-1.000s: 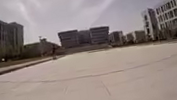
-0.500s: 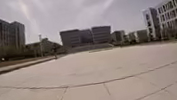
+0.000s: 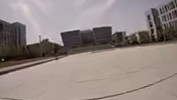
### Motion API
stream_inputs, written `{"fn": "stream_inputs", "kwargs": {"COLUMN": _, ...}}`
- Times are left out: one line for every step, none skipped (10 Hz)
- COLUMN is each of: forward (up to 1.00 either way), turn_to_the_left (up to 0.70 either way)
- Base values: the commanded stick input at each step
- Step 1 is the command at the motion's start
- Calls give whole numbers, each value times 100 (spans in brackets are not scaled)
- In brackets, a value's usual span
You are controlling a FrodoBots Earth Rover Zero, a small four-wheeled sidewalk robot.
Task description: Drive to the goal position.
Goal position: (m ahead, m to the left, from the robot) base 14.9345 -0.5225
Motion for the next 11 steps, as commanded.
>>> {"fn": "stream_inputs", "kwargs": {"forward": 100, "turn_to_the_left": 0}}
{"fn": "stream_inputs", "kwargs": {"forward": 100, "turn_to_the_left": 0}}
{"fn": "stream_inputs", "kwargs": {"forward": 100, "turn_to_the_left": 0}}
{"fn": "stream_inputs", "kwargs": {"forward": 100, "turn_to_the_left": 0}}
{"fn": "stream_inputs", "kwargs": {"forward": 100, "turn_to_the_left": 0}}
{"fn": "stream_inputs", "kwargs": {"forward": 100, "turn_to_the_left": 0}}
{"fn": "stream_inputs", "kwargs": {"forward": 100, "turn_to_the_left": 0}}
{"fn": "stream_inputs", "kwargs": {"forward": 100, "turn_to_the_left": 0}}
{"fn": "stream_inputs", "kwargs": {"forward": 100, "turn_to_the_left": 0}}
{"fn": "stream_inputs", "kwargs": {"forward": 100, "turn_to_the_left": 0}}
{"fn": "stream_inputs", "kwargs": {"forward": 100, "turn_to_the_left": 0}}
